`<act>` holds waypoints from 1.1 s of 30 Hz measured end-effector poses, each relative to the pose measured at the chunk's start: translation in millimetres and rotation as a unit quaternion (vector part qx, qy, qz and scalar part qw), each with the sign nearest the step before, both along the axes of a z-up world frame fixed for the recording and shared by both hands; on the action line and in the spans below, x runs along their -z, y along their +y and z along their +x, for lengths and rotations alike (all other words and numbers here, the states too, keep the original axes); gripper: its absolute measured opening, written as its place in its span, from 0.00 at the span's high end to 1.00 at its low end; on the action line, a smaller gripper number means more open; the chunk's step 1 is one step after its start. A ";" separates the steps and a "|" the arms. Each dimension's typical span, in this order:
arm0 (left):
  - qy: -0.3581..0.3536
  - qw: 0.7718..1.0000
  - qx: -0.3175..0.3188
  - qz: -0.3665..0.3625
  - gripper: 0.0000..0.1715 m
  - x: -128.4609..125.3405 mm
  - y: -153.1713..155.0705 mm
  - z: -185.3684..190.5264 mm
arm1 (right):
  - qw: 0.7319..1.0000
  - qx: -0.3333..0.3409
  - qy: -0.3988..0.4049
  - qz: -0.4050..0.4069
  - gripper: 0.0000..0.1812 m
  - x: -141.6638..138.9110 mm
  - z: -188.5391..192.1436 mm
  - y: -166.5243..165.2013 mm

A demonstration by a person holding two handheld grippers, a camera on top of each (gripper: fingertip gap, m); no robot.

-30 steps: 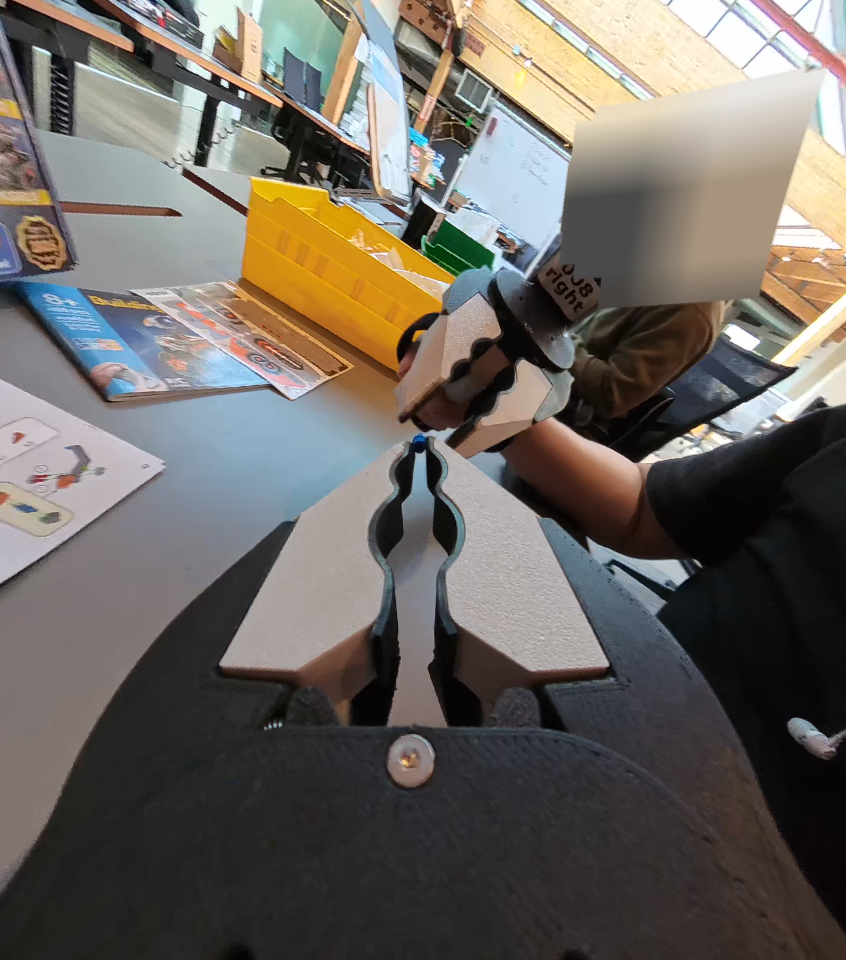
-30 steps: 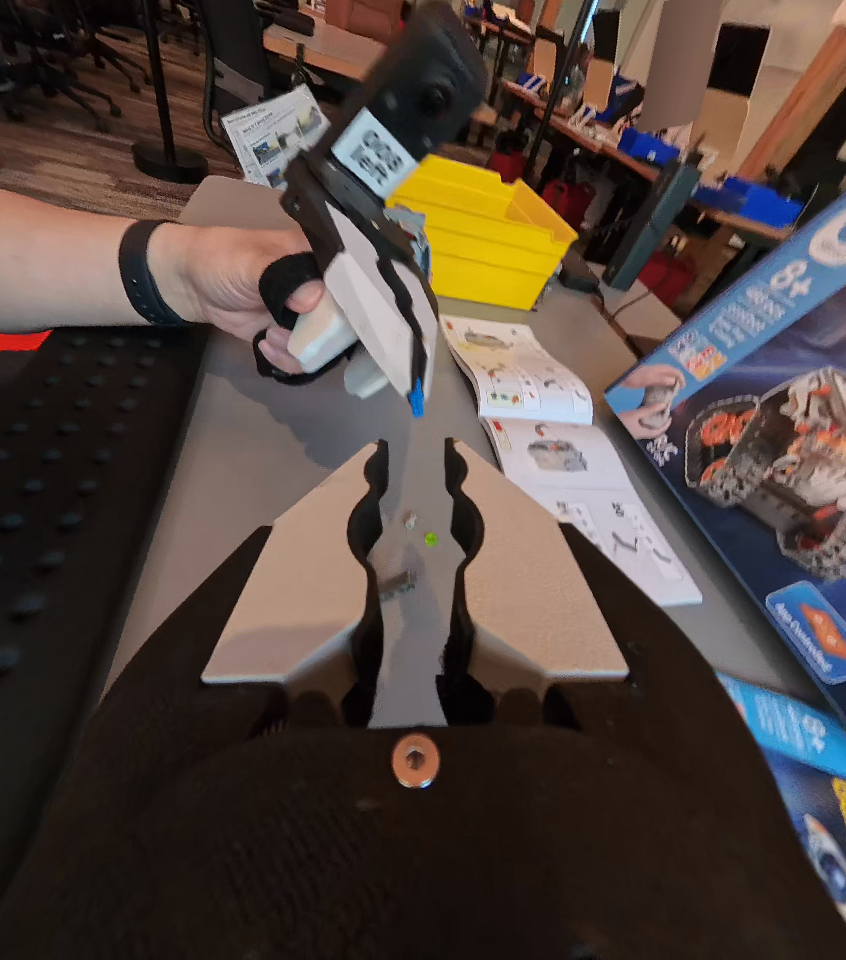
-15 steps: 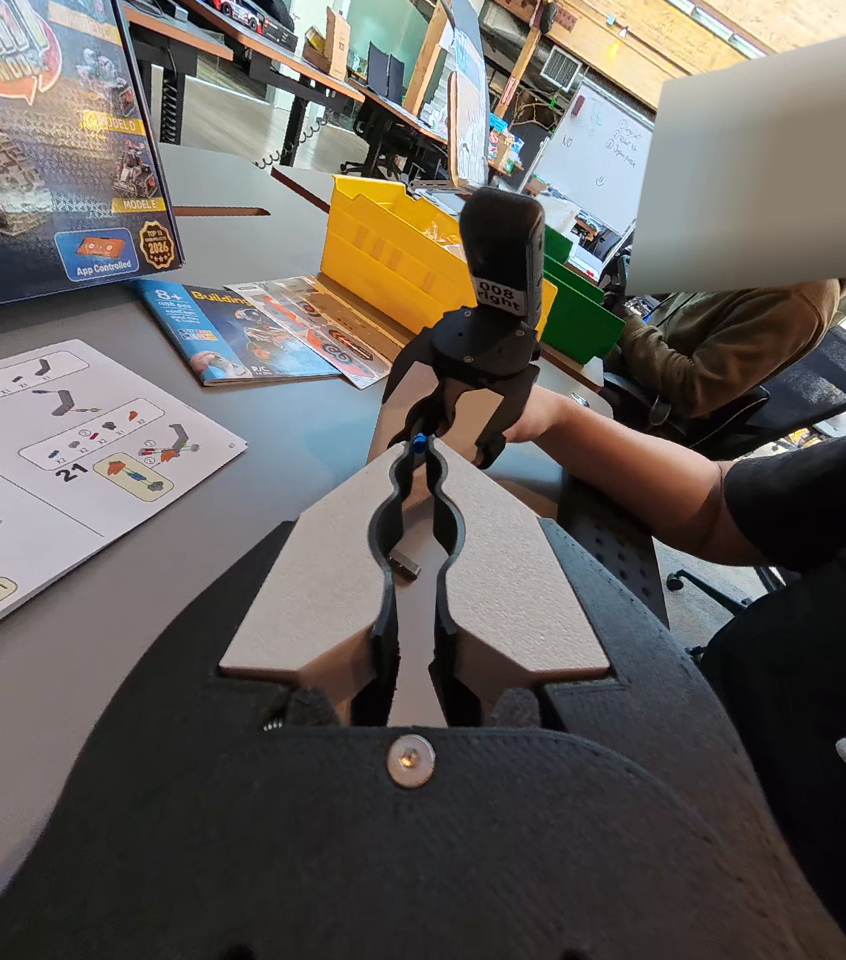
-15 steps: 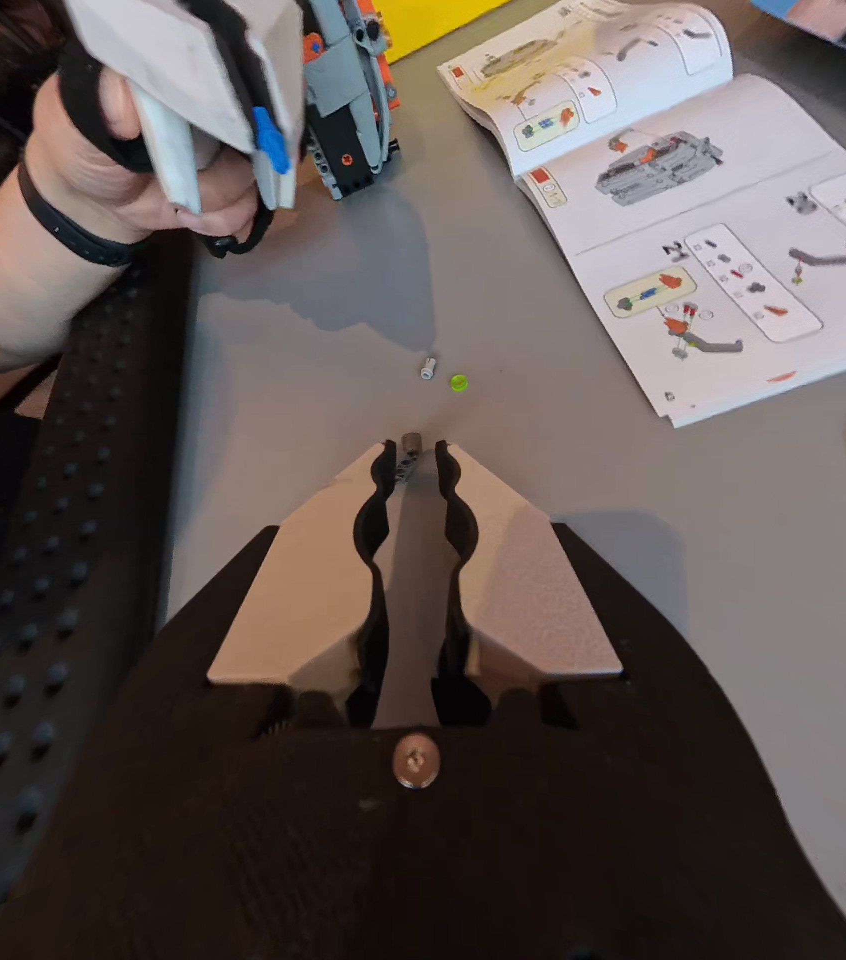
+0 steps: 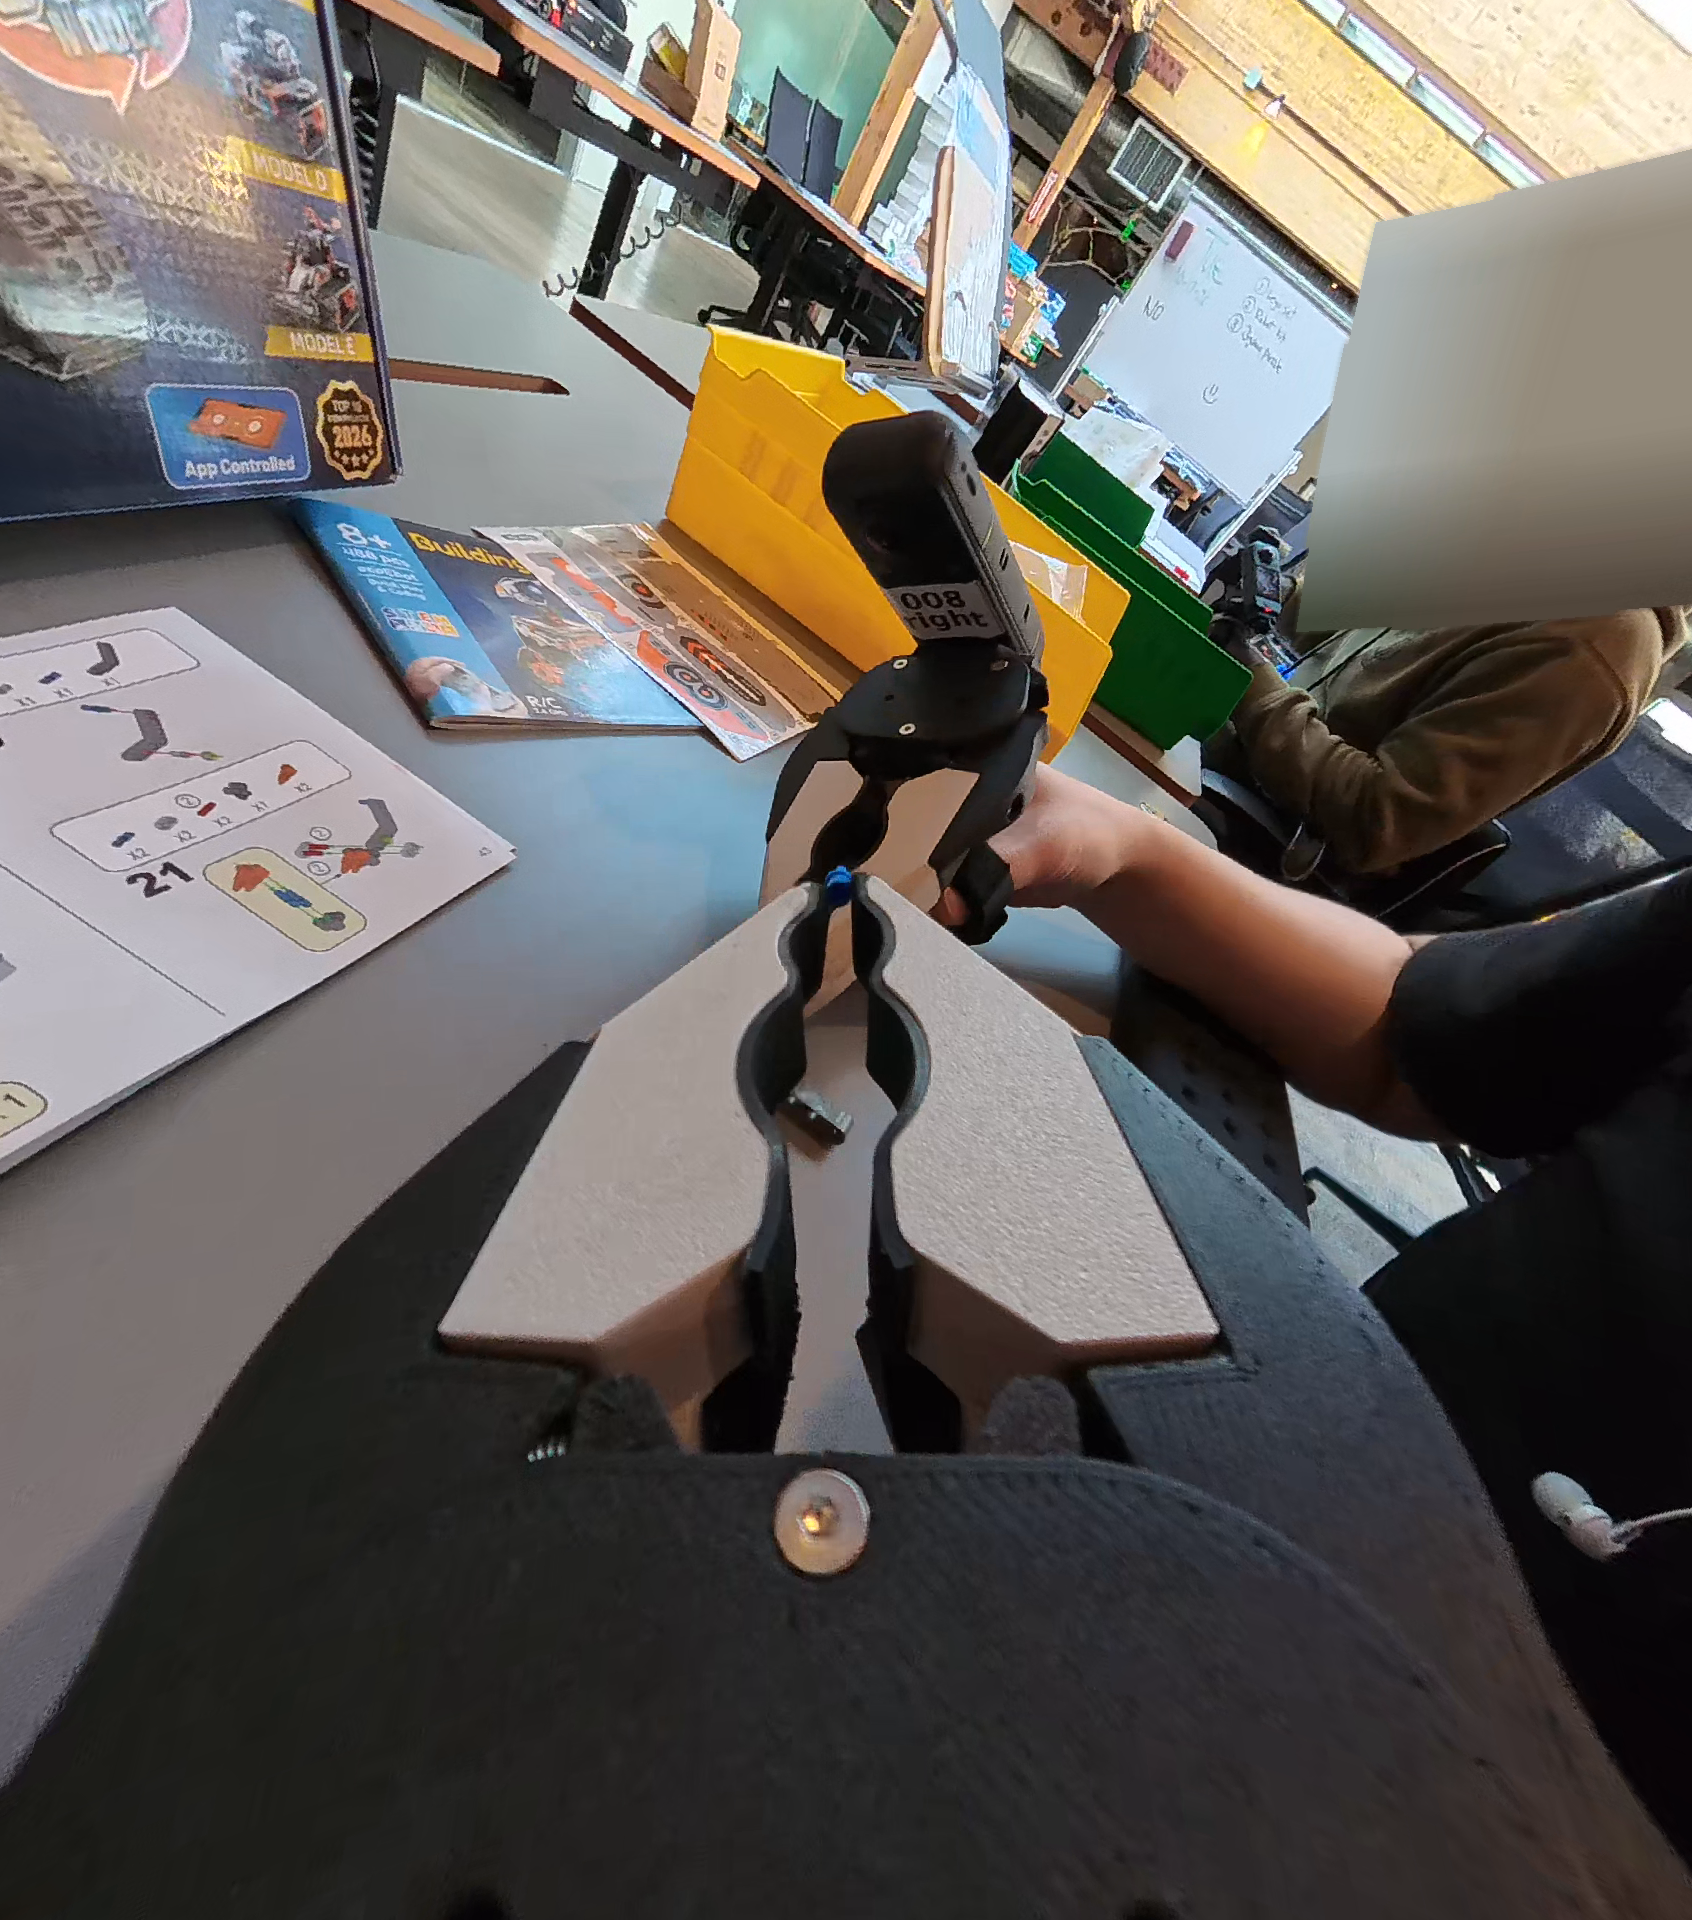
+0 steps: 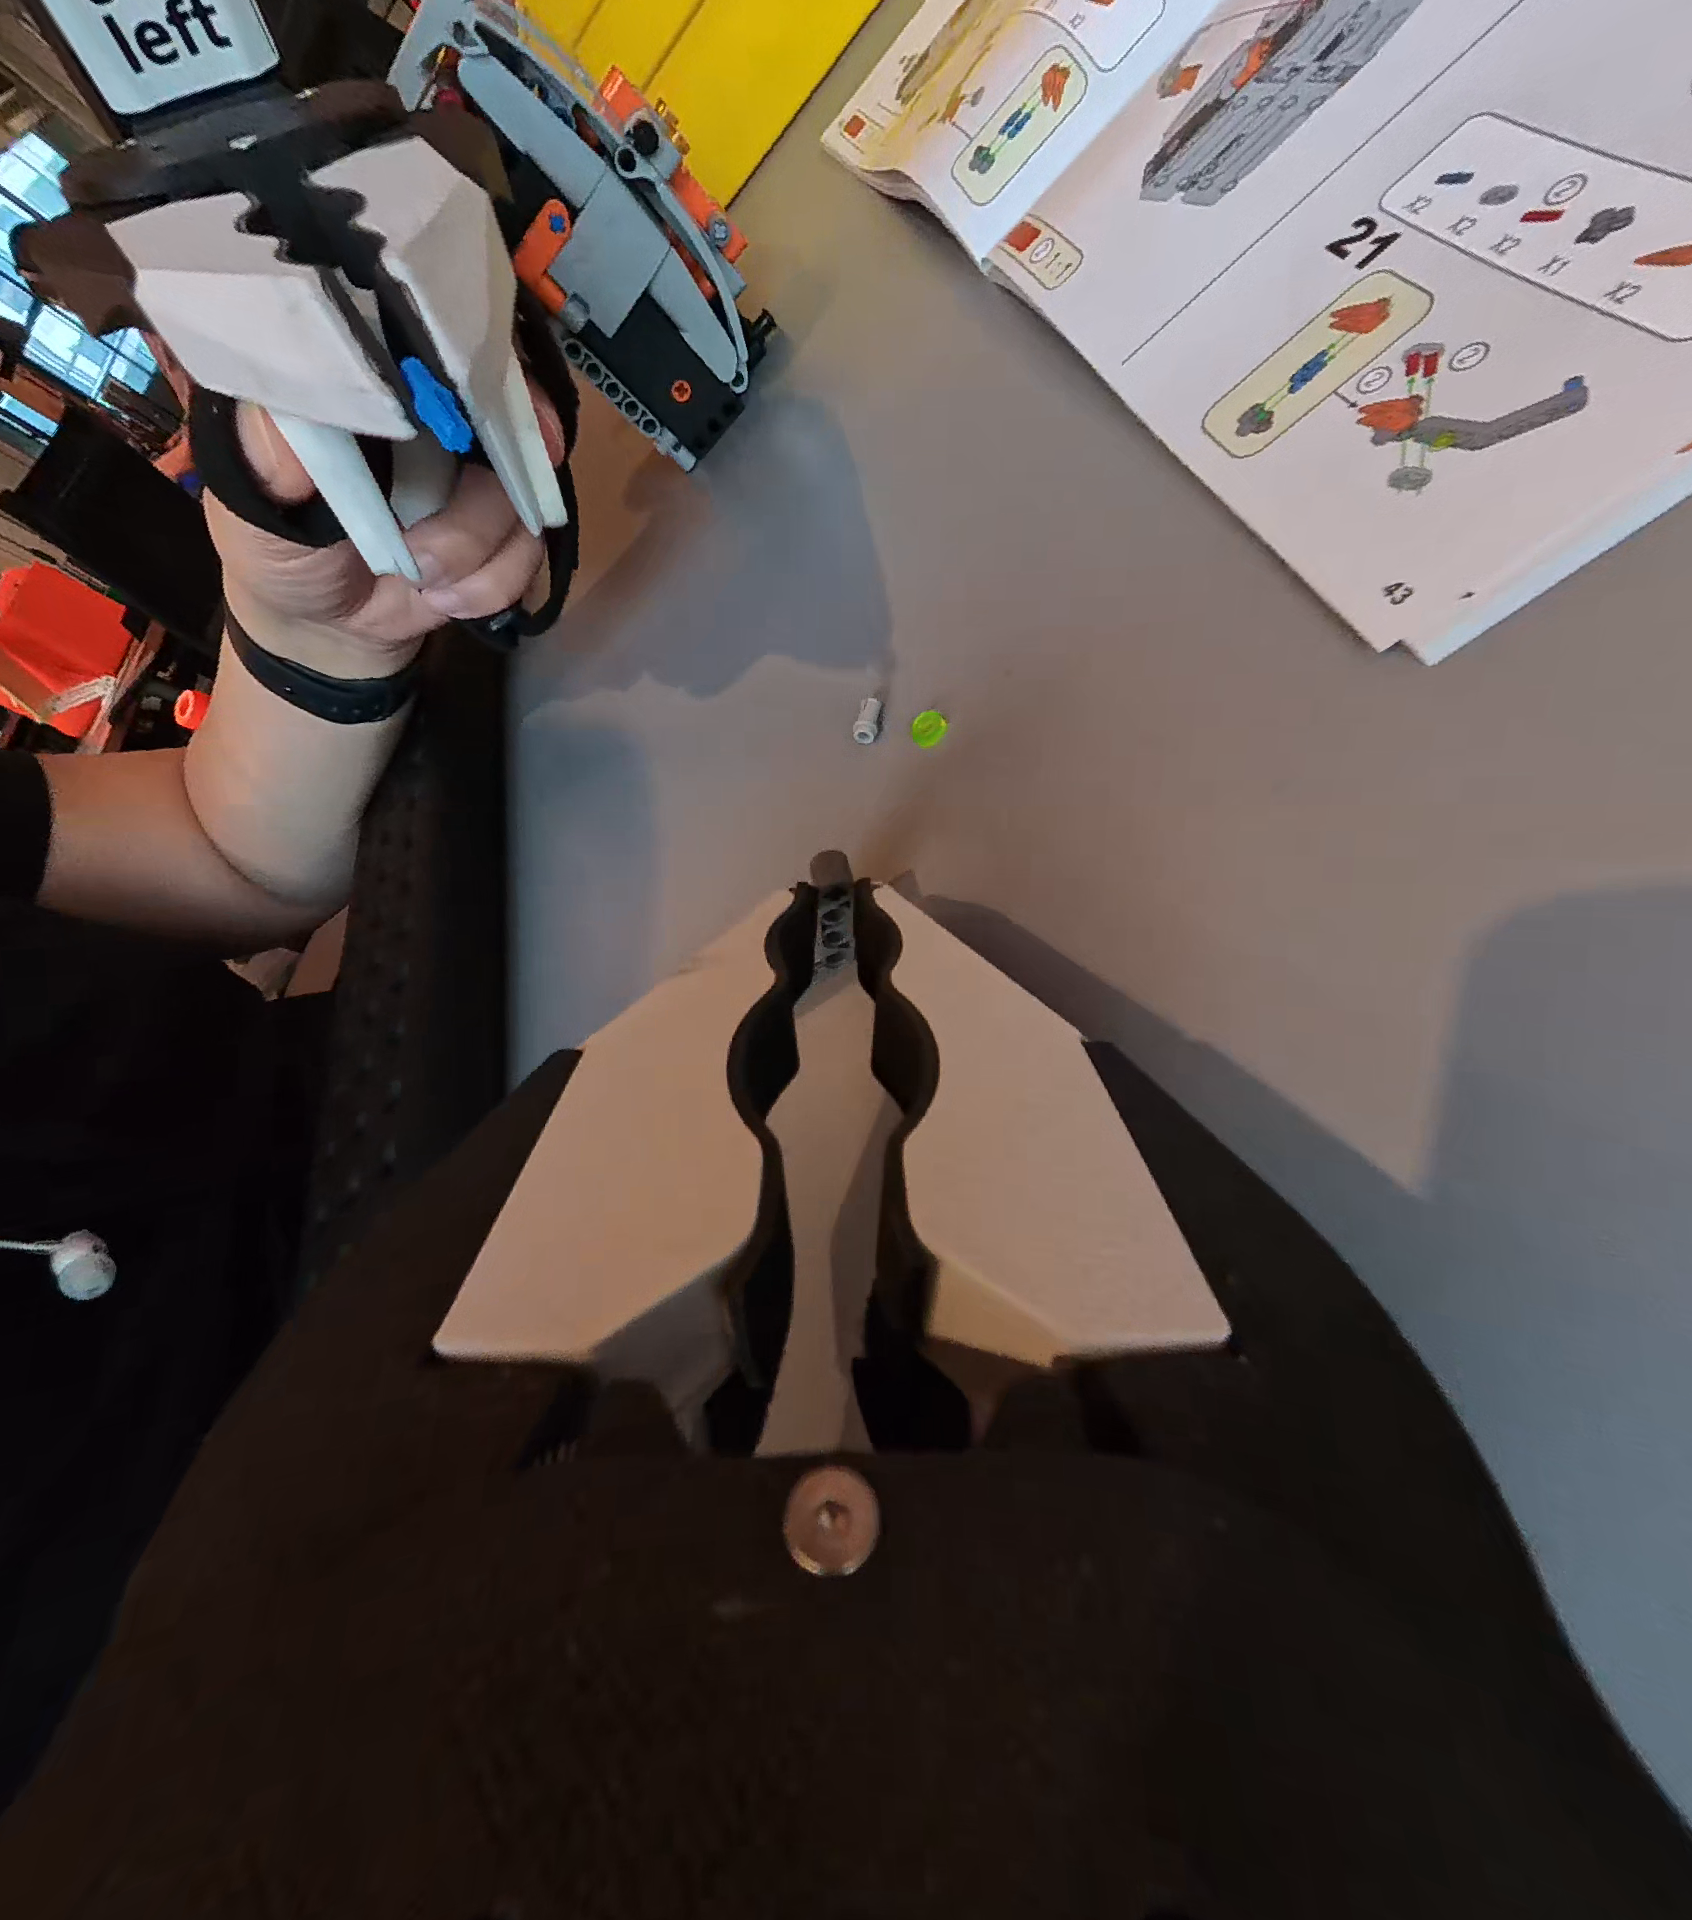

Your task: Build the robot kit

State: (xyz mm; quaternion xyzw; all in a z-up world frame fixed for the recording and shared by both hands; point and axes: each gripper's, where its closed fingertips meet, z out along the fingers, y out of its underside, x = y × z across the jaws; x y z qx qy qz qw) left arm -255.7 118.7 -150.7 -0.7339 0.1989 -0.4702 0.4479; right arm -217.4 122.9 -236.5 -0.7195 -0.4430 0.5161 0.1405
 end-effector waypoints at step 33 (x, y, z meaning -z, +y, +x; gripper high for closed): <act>-0.016 0.996 0.049 -0.071 0.99 19.5 -3.7 12.2 | 0.999 -0.020 0.001 0.027 0.96 0.5 5.1 -6.0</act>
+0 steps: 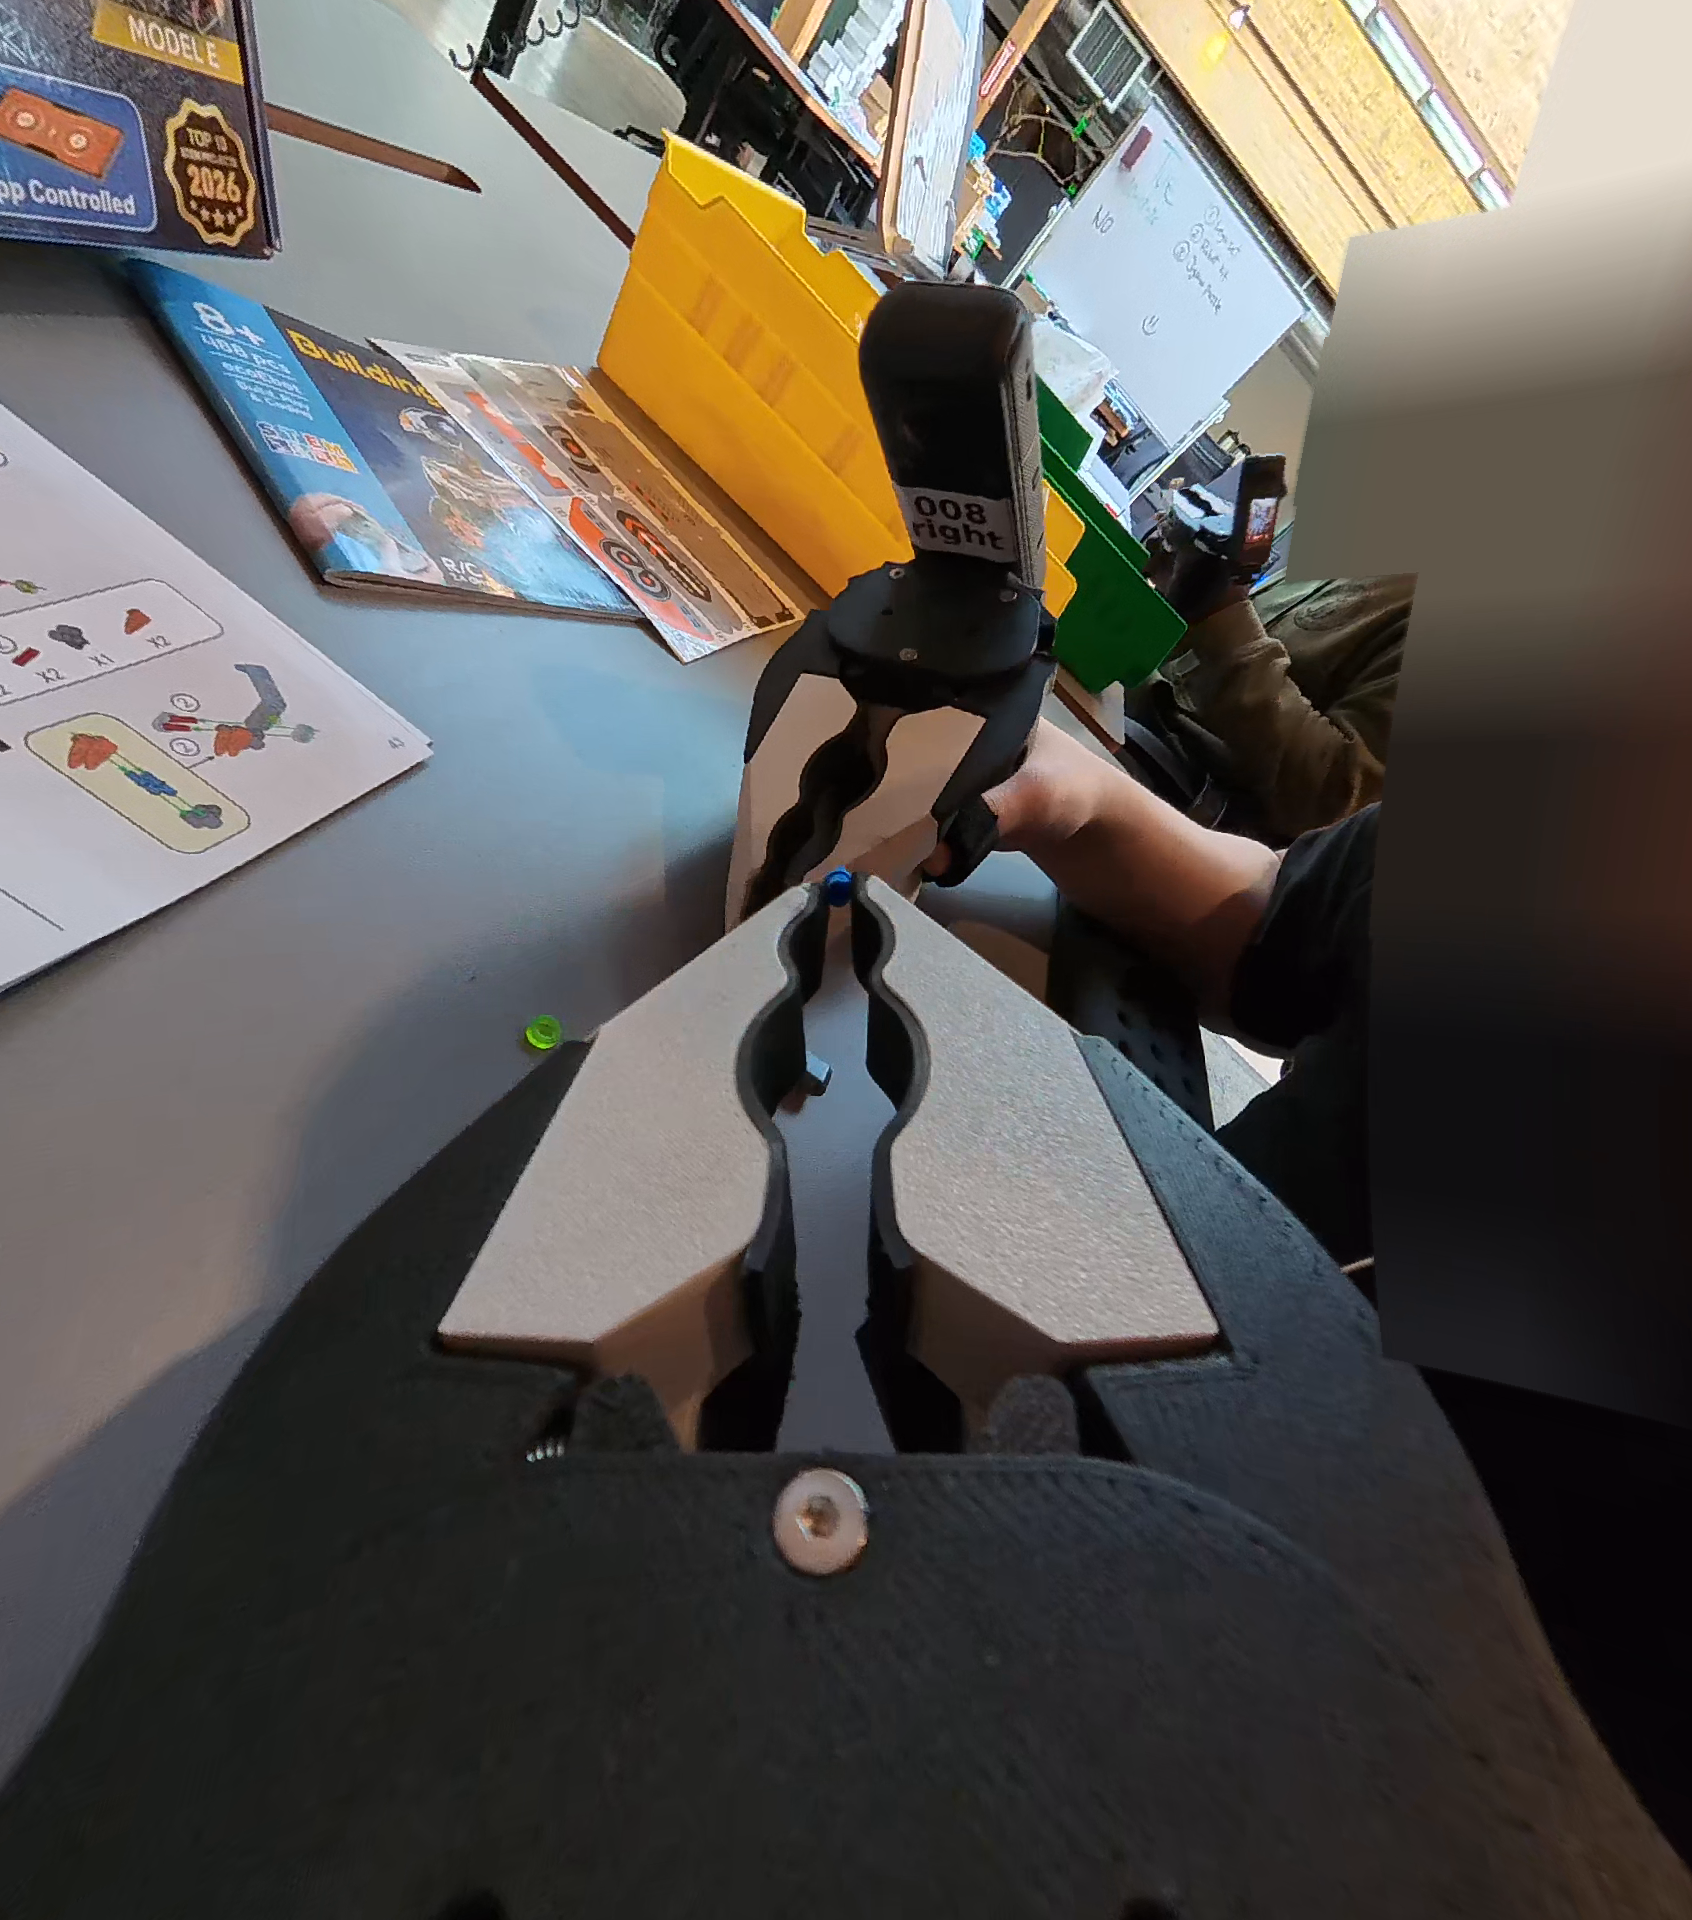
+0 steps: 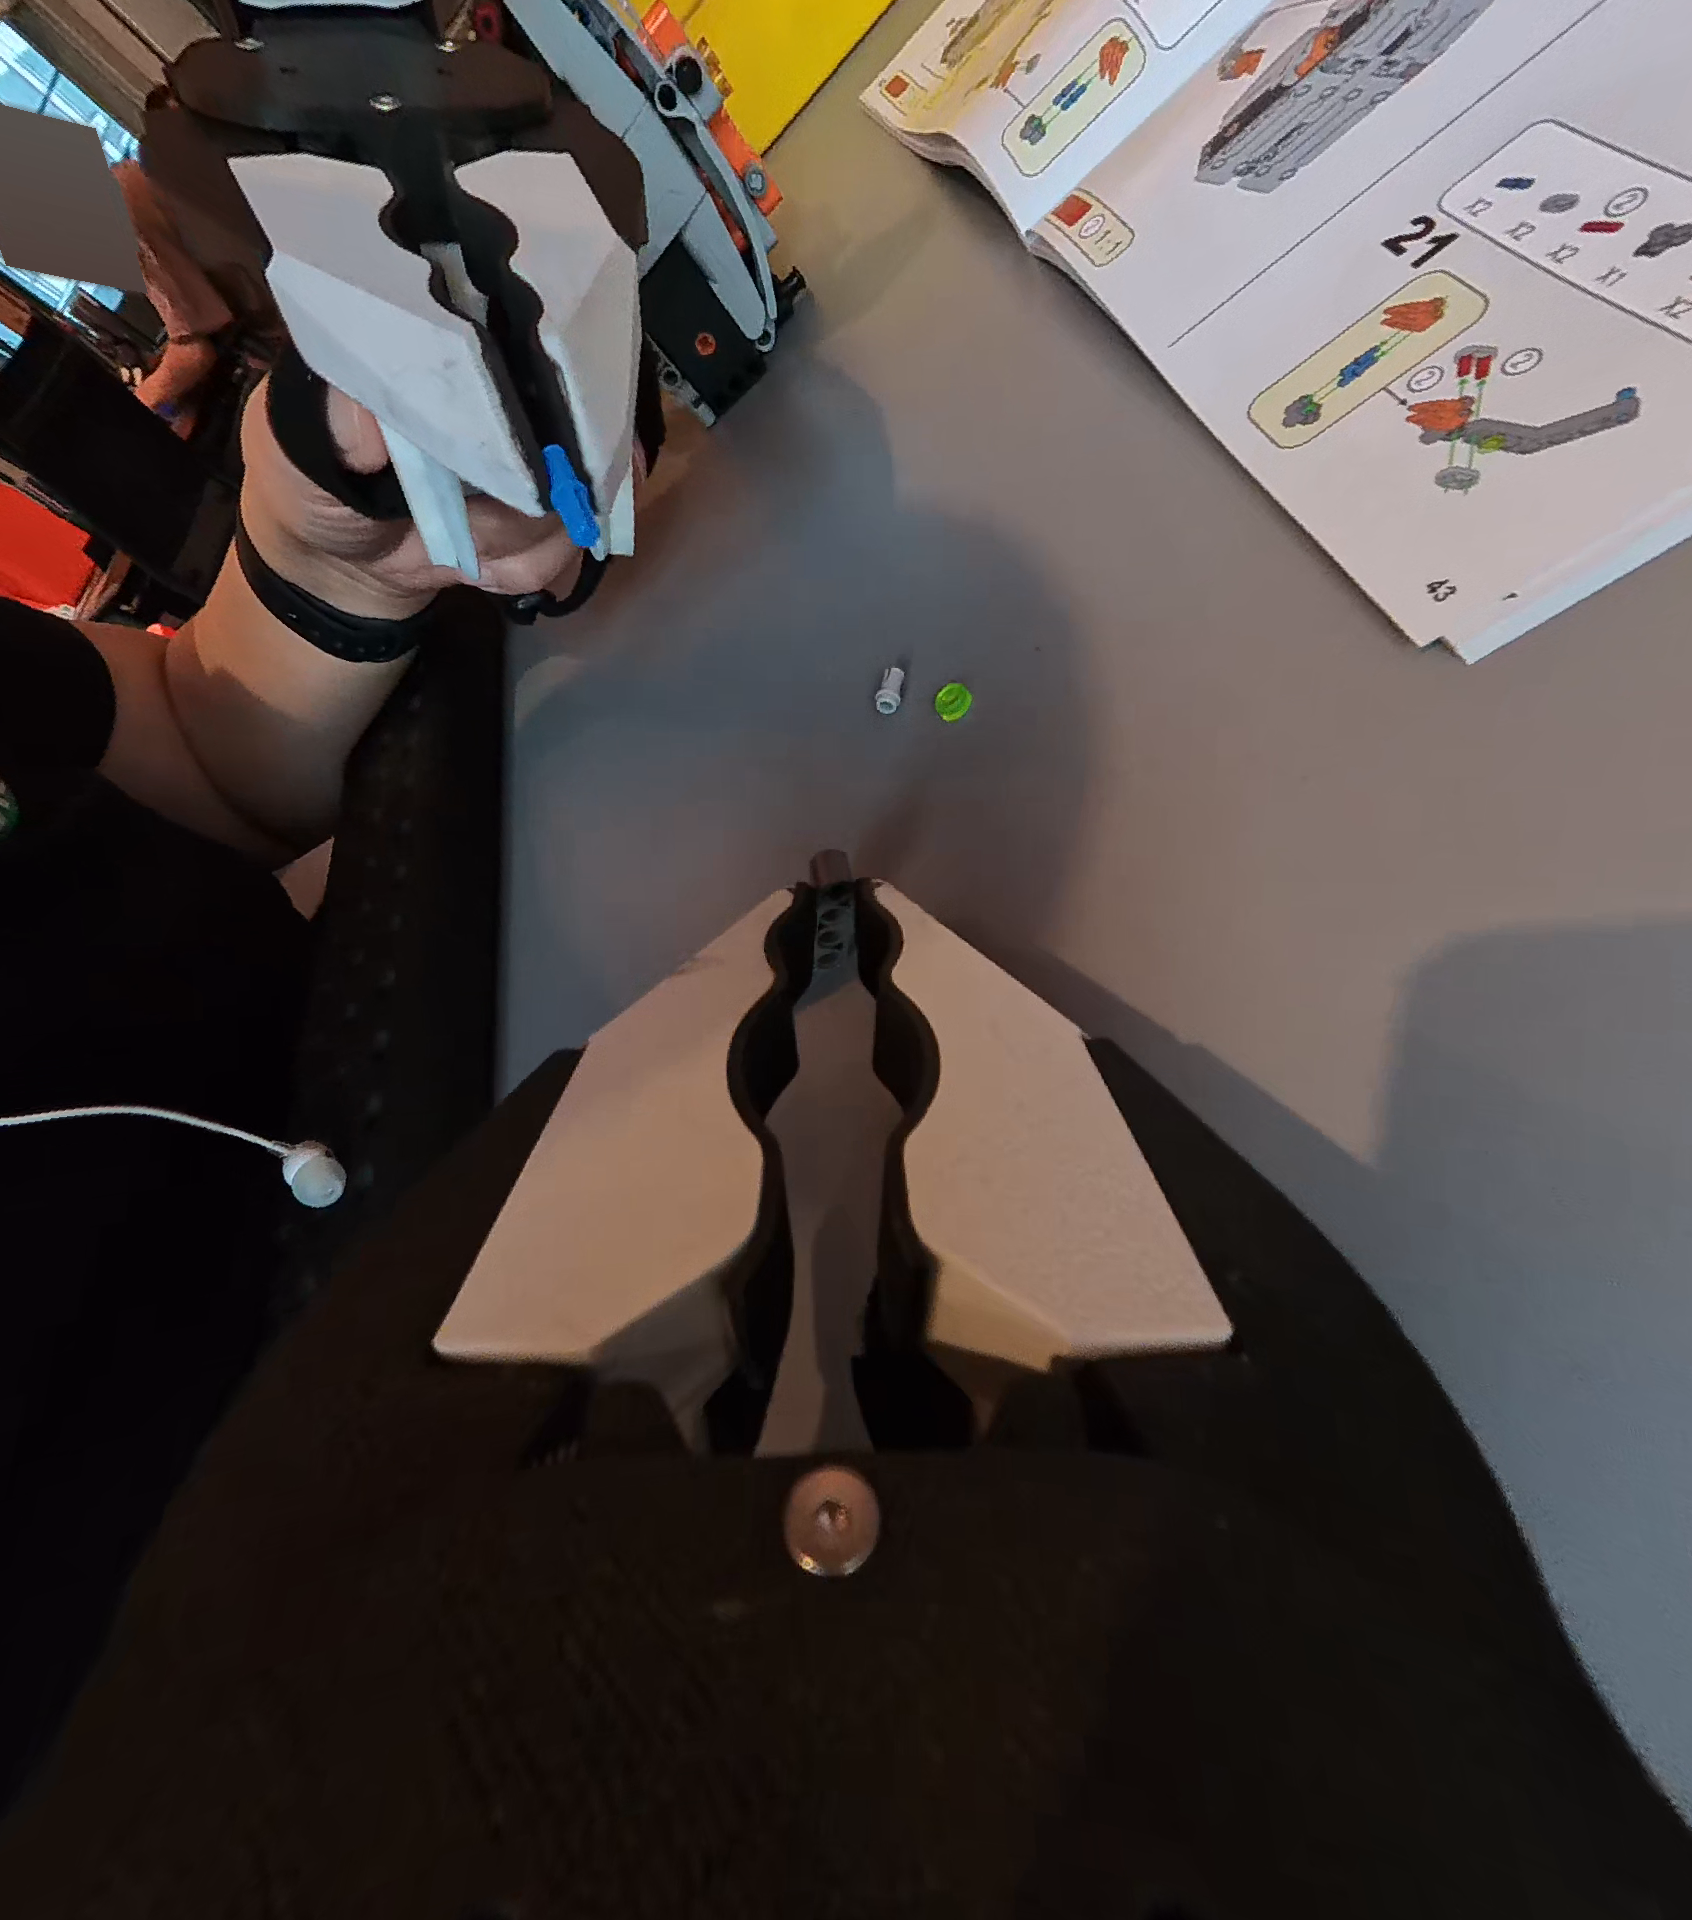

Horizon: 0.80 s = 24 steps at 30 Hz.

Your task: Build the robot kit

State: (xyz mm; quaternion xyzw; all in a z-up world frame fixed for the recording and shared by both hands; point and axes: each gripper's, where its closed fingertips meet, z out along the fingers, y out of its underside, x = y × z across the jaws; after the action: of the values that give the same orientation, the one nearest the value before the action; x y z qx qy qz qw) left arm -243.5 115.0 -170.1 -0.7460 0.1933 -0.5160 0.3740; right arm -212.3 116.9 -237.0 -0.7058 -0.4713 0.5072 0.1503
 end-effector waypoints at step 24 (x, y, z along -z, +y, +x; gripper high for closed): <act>-0.005 1.000 0.002 -0.002 0.99 -2.4 -0.7 0.7 | 1.000 -0.025 -0.009 -0.004 0.96 2.7 -3.3 -8.6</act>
State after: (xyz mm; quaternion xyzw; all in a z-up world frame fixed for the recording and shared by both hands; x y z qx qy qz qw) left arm -242.8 114.3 -167.7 -0.7436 0.1920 -0.5209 0.3726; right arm -215.6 108.3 -239.7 -0.6991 -0.4876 0.5064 0.1304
